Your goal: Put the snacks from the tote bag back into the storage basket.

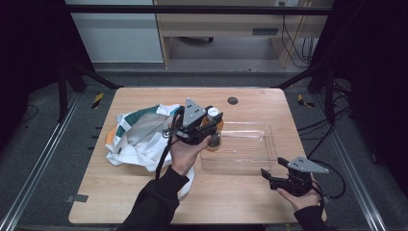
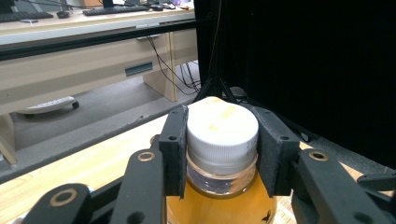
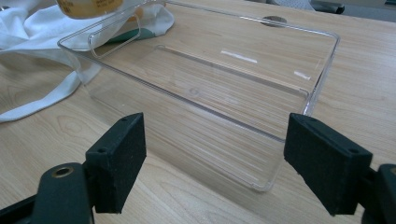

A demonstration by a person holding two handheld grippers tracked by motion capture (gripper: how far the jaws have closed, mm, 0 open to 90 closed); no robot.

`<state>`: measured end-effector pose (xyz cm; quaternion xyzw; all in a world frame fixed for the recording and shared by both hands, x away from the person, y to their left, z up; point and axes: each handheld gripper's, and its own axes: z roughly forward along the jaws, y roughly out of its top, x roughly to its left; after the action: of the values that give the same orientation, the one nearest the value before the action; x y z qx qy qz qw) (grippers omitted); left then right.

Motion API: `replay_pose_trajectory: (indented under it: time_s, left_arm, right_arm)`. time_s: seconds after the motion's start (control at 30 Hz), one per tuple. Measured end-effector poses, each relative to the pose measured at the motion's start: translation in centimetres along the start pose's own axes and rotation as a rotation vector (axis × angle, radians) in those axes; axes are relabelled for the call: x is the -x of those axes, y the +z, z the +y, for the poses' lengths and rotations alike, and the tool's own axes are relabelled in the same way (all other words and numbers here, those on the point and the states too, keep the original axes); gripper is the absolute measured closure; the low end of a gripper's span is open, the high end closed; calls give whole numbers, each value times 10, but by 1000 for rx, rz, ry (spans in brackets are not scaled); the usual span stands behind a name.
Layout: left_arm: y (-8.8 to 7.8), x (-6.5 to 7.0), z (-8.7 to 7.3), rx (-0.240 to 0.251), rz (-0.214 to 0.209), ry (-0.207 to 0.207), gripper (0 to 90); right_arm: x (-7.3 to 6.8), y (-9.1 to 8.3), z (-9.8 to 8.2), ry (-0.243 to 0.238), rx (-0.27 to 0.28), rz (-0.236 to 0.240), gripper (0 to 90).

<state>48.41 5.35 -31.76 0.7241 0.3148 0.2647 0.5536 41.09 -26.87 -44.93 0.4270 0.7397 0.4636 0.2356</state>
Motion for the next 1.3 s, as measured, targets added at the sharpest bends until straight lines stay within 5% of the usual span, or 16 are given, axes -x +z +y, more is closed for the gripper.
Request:
replay_pose_trajectory:
  time_s: [1.3]
  left_arm:
    - [26,-4,-63,-85,-20,-42,589]
  right_arm:
    - [0,1,0,-4,-5,1,214]
